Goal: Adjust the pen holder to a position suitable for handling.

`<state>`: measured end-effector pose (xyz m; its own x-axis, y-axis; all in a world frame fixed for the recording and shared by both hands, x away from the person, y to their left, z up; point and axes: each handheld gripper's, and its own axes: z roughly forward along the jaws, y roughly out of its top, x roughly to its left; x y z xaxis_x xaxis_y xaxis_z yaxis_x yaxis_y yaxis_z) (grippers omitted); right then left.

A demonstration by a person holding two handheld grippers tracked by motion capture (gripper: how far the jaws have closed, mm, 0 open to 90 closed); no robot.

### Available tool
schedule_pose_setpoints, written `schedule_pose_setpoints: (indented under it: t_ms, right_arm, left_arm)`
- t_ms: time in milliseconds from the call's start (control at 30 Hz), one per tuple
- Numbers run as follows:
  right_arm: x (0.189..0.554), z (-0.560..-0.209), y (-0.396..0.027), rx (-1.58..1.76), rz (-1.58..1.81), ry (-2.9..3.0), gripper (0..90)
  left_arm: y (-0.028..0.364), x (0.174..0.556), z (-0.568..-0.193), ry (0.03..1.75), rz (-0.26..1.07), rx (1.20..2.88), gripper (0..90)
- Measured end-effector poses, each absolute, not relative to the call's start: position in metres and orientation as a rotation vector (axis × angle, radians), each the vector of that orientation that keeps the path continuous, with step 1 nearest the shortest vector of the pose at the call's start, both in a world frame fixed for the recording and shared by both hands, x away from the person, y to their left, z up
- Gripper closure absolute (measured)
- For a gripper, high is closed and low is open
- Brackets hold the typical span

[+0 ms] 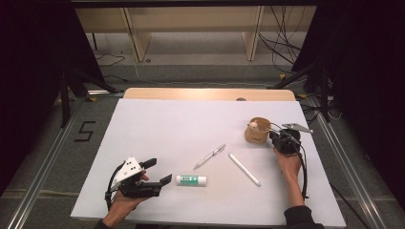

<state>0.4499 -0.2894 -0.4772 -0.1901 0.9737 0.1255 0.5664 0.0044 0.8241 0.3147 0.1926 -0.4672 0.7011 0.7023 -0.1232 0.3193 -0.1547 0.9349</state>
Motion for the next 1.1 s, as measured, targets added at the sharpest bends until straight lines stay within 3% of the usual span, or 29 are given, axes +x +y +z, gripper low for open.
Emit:
schedule_pose_setpoints:
  t_ms: [1100]
  right_arm:
    - [0.467, -0.486, -0.277, 1.622, 0.999, 1.862, 90.0]
  left_arm:
    - [0.192, 0.315, -0.468, 0.819, 0.408, 1.749, 15.7]
